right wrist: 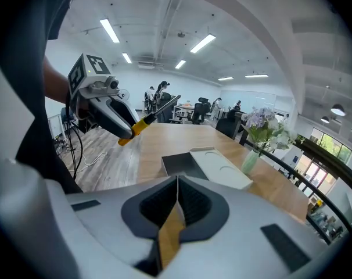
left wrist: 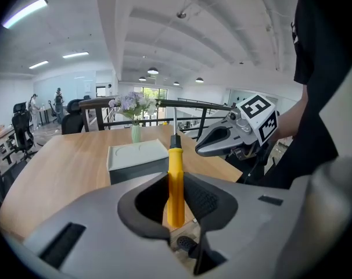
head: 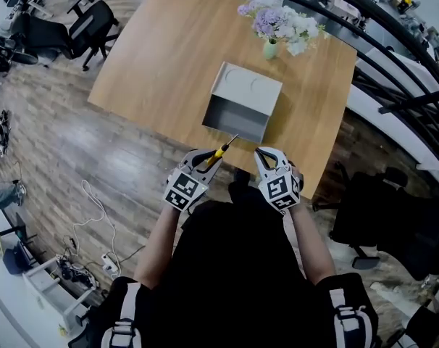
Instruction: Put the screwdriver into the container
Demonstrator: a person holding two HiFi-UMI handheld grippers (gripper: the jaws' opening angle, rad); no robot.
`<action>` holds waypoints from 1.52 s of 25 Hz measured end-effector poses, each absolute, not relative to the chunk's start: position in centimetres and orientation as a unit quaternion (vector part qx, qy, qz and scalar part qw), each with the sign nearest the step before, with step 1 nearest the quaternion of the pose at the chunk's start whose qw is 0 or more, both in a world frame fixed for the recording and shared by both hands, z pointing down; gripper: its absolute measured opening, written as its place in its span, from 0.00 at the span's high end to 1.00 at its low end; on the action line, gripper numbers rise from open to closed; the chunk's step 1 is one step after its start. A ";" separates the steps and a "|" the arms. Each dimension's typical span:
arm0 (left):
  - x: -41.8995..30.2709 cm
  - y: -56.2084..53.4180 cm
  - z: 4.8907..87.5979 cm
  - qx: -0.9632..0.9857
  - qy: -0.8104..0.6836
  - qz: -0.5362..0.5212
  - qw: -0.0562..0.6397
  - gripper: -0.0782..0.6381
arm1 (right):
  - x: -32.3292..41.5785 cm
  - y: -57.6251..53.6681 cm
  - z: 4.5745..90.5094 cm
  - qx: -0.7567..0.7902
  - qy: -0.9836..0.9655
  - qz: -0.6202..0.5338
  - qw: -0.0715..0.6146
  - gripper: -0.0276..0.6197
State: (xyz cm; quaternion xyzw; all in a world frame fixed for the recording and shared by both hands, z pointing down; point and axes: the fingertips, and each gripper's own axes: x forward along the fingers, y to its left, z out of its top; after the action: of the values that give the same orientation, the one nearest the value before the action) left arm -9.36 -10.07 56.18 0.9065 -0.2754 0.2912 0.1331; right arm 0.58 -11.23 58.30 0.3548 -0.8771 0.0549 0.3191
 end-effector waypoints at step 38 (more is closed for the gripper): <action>-5.7 -18.1 62.2 0.908 -0.015 0.405 0.105 0.76 | 5.1 -17.5 60.3 0.493 -0.789 0.156 0.332 0.92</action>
State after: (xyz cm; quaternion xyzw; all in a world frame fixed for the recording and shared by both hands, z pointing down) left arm -5.69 -18.09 62.21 0.9082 -0.0153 0.4049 0.1051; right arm 5.12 -17.47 60.27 0.4930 -0.7888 0.1561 0.3323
